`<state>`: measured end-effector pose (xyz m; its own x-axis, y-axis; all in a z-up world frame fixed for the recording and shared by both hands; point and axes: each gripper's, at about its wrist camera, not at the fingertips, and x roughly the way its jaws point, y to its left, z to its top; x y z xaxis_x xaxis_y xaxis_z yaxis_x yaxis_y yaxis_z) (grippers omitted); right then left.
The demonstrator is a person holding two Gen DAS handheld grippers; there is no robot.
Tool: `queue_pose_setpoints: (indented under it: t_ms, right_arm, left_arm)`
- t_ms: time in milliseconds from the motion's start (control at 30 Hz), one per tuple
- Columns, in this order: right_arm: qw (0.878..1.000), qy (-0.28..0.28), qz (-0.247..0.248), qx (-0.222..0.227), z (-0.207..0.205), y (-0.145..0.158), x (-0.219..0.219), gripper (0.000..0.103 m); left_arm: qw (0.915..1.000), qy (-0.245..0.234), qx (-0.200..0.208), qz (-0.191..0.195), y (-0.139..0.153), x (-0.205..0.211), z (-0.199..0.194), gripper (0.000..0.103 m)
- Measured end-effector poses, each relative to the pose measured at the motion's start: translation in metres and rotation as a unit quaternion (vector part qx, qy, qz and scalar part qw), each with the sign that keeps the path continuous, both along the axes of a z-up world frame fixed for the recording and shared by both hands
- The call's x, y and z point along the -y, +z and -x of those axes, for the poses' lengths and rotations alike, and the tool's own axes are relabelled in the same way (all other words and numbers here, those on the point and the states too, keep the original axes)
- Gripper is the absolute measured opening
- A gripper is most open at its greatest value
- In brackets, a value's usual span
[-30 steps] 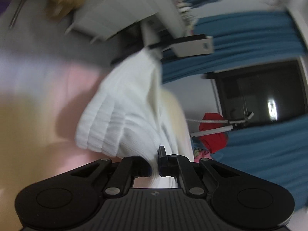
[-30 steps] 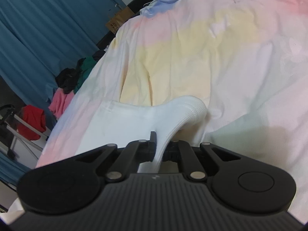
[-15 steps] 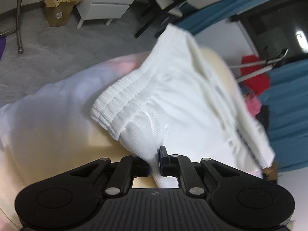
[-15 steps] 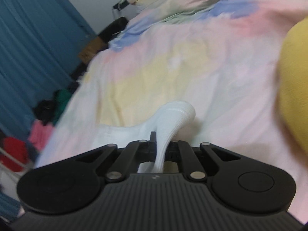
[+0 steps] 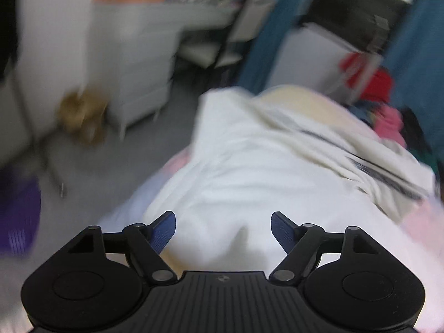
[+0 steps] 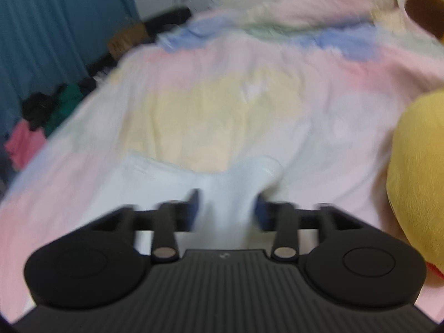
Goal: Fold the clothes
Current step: 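Release the sleeve with the right gripper and smooth the sweatshirt flat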
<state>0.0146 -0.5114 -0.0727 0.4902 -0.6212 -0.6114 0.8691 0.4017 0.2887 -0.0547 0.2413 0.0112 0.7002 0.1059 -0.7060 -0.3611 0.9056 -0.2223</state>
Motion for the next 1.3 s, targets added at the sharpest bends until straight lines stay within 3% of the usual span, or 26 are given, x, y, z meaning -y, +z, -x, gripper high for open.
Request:
queue_pose_setpoints:
  t_ms: [67,267,533,800,1000,1200,1300]
  right_arm:
    - [0.999,0.019,0.033,0.012,-0.001,0.017,-0.018,0.069]
    - [0.983,0.149,0.083,0.070,0.002,0.056,-0.077,0.068]
    - [0.927,0.339,0.108,0.117,0.004,0.080,-0.157,0.068]
    - [0.883,0.439,0.108,0.127,0.007,0.073,-0.215,0.068]
    - [0.879,0.447,0.107,0.127,-0.001,0.065,-0.226,0.068]
    - [0.877,0.455,0.102,0.117,-0.013,0.059,-0.237,0.068]
    - [0.866,0.476,0.102,0.113,-0.013,0.056,-0.246,0.068]
  left_arm:
    - [0.9987,-0.029,0.029,-0.032,0.013,0.027,-0.002,0.082]
    - [0.9860,-0.115,0.108,-0.054,0.033,0.110,-0.012,0.091]
    - [0.9672,-0.199,0.142,-0.068,0.024,0.198,-0.045,0.101]
    - [0.9502,-0.239,0.177,-0.095,0.000,0.247,-0.080,0.103]
    - [0.9507,-0.239,0.176,-0.090,-0.039,0.255,-0.094,0.103]
    - [0.9498,-0.238,0.172,-0.107,-0.052,0.251,-0.092,0.103]
    - [0.9555,-0.226,0.171,-0.082,-0.049,0.243,-0.092,0.103]
